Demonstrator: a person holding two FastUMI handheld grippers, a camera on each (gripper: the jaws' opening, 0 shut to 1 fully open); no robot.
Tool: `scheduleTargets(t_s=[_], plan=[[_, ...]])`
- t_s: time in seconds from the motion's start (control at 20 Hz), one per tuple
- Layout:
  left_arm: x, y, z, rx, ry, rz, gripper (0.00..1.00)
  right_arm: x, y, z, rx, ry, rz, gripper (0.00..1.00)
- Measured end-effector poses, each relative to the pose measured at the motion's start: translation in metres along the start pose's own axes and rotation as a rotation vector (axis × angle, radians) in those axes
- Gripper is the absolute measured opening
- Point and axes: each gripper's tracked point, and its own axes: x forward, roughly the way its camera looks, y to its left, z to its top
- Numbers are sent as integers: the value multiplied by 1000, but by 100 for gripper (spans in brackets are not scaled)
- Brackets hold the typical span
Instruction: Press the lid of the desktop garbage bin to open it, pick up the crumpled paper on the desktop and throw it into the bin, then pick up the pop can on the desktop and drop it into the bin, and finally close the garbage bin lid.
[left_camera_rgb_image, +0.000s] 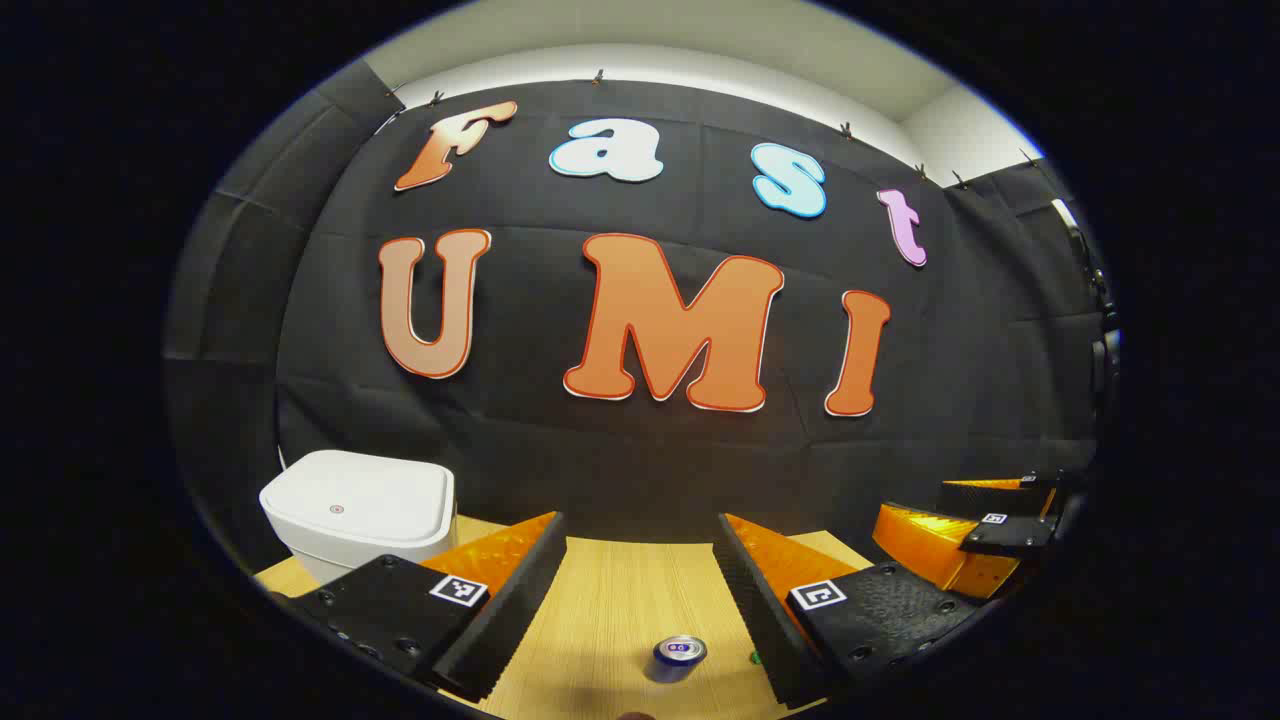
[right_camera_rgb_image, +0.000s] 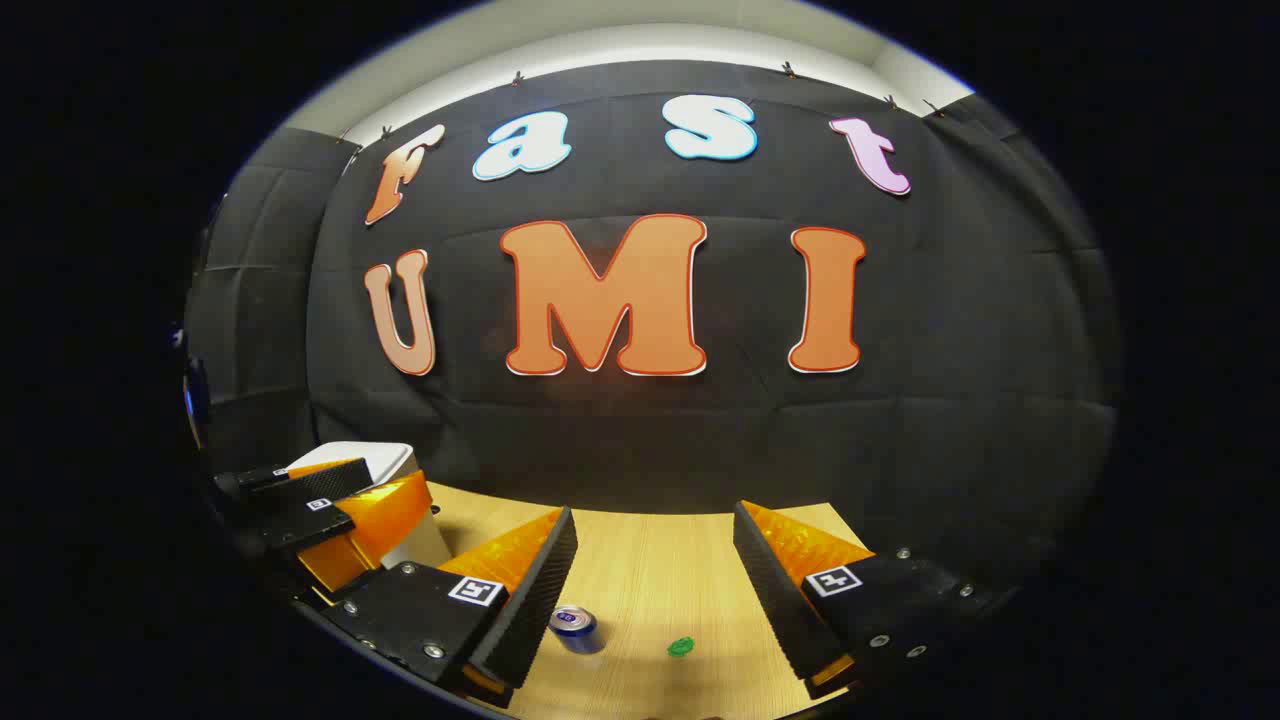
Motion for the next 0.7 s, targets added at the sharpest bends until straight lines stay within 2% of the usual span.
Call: scheduleTargets(t_s=[0.1,0.25,0.7], plan=[[-2,3,0,39,-2,6,94,-2,-9,1,-10,-13,-29,94],[-5,10,2,37,-13,29,94,-7,-13,-7,11,7,-39,94],[-5,-5,7,49,-43,27,94,-16,-1,-11,-1,-14,-8,94]])
